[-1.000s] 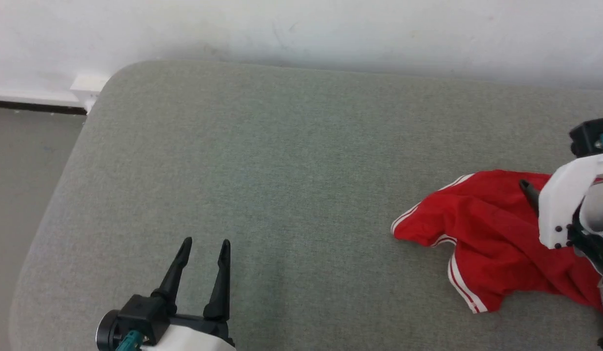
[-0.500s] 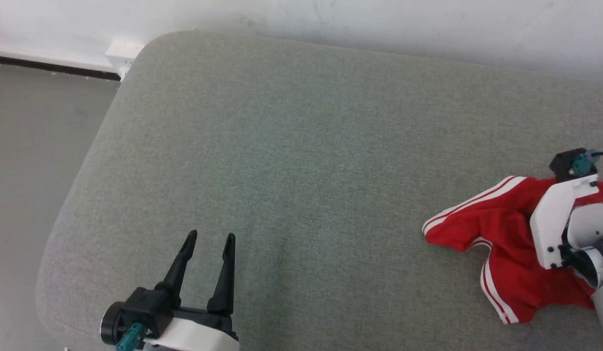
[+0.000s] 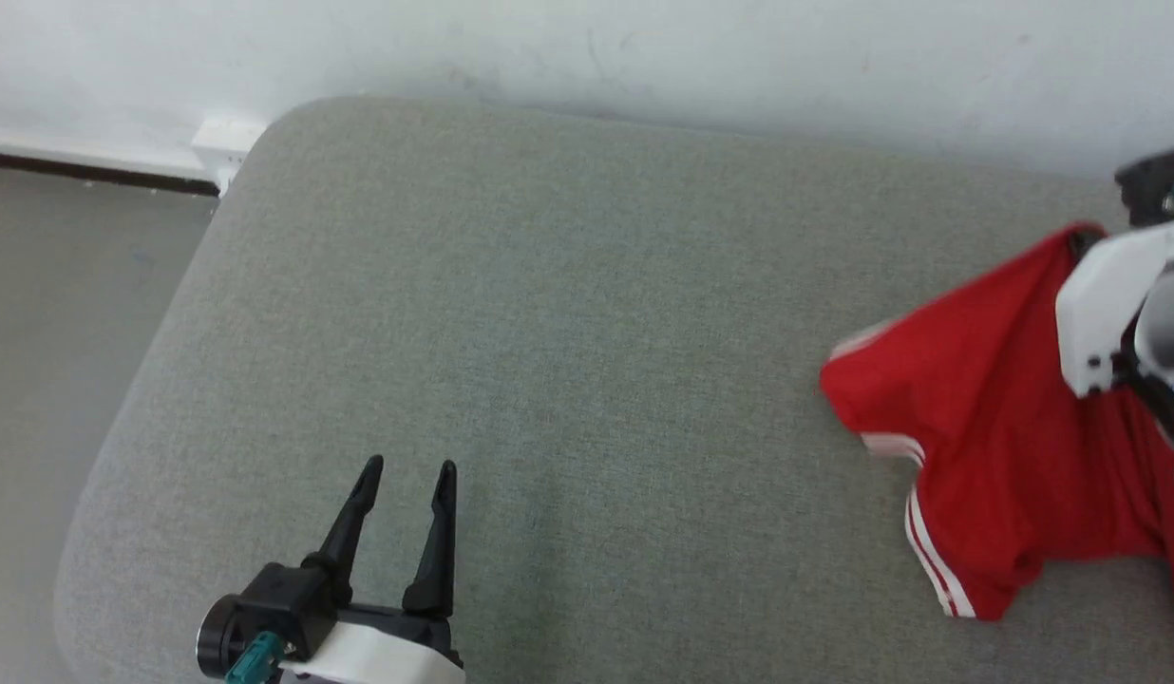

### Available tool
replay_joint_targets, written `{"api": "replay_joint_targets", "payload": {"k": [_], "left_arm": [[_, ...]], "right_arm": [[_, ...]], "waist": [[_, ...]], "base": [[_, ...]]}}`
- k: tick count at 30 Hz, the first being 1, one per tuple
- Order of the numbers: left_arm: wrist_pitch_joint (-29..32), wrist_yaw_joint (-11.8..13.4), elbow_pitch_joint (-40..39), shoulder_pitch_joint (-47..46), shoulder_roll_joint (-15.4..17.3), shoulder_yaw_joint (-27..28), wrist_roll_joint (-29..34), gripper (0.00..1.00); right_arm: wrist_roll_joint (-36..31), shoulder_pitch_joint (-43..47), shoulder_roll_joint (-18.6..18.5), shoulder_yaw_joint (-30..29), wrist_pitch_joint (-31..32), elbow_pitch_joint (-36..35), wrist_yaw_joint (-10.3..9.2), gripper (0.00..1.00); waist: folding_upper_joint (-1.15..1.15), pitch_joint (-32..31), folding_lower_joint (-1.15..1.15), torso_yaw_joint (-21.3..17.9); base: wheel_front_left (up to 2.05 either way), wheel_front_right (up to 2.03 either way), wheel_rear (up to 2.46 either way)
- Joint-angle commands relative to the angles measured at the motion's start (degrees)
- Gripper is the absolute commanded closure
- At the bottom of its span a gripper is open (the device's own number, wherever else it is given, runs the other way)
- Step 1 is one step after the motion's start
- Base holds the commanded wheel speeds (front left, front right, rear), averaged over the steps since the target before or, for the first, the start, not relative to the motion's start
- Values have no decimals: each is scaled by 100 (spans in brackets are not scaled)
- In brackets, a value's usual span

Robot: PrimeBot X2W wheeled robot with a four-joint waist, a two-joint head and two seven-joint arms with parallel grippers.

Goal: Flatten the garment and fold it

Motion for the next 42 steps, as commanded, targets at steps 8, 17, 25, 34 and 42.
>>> {"api": "replay_joint_targets", "payload": {"k": [8, 17, 25, 34, 42], "left_arm": [[-28, 50, -19, 82, -29, 8, -74, 0], [-28, 75, -25, 100, -30, 0, -115, 0], [-28, 70, 23, 41, -30, -6, -151, 0], [-28, 75, 115, 11, -30, -32, -177, 0], [-28, 86, 117, 110, -30, -31, -155, 0]], "right_arm": [[-86, -1054, 43, 652, -394, -661, -5, 100], [539, -443, 444, 2216, -292, -1144, -5, 100], [1538, 1087, 384, 3576, 147, -1345, -5, 100], [1680, 1439, 378, 3717, 170, -1137, -5, 0], [1721, 1111, 765, 2285, -263, -1221, -5, 0]], "waist": [[0, -141, 1, -69], [0, -127, 1, -23], [0, -37, 1, -28], [0, -119, 1, -108], [0, -263, 1, -245]], "base": [[0, 0, 0], [0, 0, 0], [0, 0, 0], [0, 0, 0], [0, 0, 0]]}}
